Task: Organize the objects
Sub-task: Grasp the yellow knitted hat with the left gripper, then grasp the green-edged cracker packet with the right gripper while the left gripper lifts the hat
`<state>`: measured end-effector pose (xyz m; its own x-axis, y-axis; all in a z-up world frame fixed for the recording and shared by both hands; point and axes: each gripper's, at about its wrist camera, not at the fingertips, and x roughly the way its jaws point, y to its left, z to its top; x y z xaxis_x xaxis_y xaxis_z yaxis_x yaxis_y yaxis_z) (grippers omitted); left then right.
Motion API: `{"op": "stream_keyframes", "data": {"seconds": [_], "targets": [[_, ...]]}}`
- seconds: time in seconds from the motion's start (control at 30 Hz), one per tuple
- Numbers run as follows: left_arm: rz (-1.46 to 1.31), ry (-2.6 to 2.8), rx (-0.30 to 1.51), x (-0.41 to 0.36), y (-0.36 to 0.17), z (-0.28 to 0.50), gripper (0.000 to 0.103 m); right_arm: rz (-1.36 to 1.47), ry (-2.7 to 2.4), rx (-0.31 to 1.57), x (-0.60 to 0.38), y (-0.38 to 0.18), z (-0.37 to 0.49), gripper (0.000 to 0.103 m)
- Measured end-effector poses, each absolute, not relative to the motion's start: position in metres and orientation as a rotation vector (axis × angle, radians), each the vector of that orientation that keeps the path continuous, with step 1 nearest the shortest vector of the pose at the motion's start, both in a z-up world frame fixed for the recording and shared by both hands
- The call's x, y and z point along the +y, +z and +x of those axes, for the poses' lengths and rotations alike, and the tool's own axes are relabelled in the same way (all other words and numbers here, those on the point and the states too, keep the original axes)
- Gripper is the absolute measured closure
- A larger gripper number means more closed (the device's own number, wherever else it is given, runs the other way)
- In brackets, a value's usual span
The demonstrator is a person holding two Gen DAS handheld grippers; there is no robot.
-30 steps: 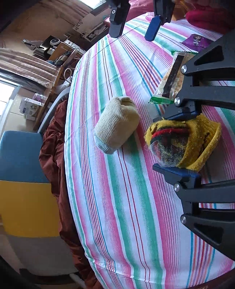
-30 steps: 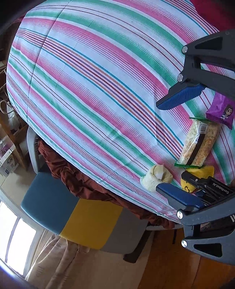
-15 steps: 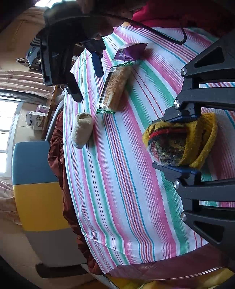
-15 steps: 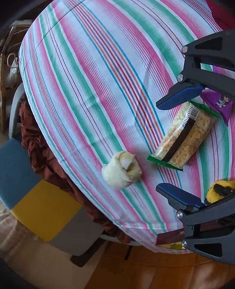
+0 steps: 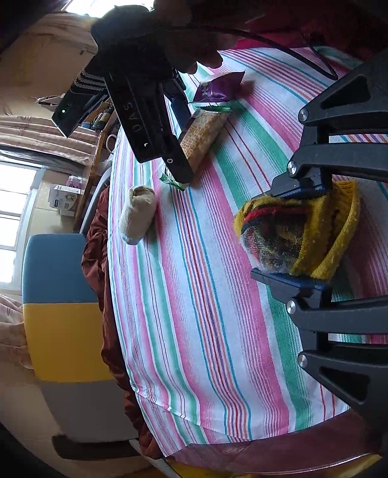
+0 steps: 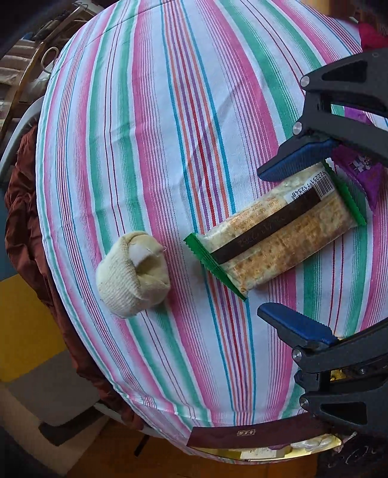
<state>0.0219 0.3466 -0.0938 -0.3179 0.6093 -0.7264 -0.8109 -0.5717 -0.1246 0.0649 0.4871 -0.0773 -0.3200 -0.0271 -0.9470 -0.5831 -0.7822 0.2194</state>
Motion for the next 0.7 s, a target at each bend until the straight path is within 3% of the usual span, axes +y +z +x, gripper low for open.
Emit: {"op": "stream_keyframes", "data": {"seconds": [0.13, 0.23, 0.3, 0.7], "targets": [[-0.943, 1.985, 0.328, 0.348, -0.095, 0.022, 0.060, -1.602, 2.152, 0.692, 0.478, -0.079, 0.060, 0.018], [-0.936, 1.991, 0.340, 0.349, -0.096, 0.022, 0.060, -1.633, 2.123, 0.568, 0.471, -0.083, 0.056, 0.027], [-0.935, 1.992, 0.341, 0.350, -0.096, 0.022, 0.060, -1.642, 2.120, 0.502, 0.465, -0.084, 0.054, 0.028], [-0.923, 2.000, 0.355, 0.354, -0.097, 0.022, 0.060, -1.637, 2.124, 0.472, 0.461, -0.086, 0.058, 0.028]]}}
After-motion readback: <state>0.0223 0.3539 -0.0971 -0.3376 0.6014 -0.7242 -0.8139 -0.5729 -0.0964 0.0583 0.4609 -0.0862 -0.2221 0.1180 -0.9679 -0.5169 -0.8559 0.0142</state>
